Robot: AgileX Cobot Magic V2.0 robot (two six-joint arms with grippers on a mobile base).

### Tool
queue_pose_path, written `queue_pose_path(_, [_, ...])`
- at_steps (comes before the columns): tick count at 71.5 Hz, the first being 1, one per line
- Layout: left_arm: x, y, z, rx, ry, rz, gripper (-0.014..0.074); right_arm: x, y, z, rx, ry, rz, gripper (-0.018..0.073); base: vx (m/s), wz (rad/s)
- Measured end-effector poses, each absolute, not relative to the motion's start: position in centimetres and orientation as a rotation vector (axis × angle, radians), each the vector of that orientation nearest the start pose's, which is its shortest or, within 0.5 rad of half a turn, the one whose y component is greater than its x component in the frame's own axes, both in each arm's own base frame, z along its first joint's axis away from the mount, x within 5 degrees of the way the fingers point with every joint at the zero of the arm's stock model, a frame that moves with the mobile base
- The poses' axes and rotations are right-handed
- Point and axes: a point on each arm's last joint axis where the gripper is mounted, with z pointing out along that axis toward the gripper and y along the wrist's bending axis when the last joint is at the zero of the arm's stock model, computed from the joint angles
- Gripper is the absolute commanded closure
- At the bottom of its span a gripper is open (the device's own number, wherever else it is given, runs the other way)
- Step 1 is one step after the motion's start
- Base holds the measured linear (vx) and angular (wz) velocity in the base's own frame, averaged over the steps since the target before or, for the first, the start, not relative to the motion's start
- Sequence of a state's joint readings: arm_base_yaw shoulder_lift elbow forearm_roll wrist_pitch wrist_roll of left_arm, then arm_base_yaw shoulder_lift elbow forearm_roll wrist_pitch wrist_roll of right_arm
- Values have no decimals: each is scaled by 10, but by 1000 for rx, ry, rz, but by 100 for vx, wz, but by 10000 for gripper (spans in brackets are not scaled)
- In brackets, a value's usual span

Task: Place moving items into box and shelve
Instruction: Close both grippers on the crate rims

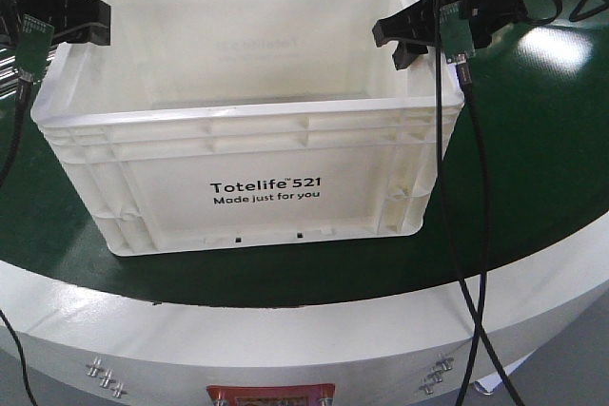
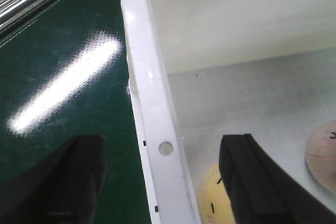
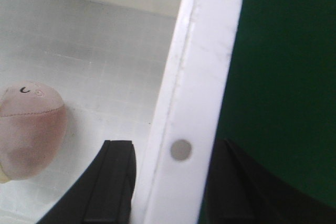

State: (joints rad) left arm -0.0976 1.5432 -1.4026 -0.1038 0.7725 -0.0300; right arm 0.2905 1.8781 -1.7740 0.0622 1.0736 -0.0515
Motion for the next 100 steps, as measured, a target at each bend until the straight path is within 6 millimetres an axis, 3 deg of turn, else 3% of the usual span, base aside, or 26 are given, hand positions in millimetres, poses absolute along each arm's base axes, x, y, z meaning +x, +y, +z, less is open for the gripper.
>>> queue_pose_path(20, [344,-40,349,23,2381,-182,23,396,124,318,-442,2630,161,571,0,0])
queue_pose_path(39, [353,-43,326,11,2484,-200,23,396,124,318,-444,2628,162,571,0,0])
queue_pose_path(54, [350,-45,325,-4,2528,-238,47,396,124,318,-447,2628,163,571,0,0])
queue_pose_path(70, [349,-47,325,-18,2546,-274,193,396,124,318,-447,2628,163,571,0,0])
queue_pose_path(91, [348,-44,325,-15,2561,-254,625,396,124,318,-449,2629,166,571,0,0])
queue_pose_path(100, [348,-44,325,-6,2560,-252,624,396,124,318,-449,2629,166,571,0,0])
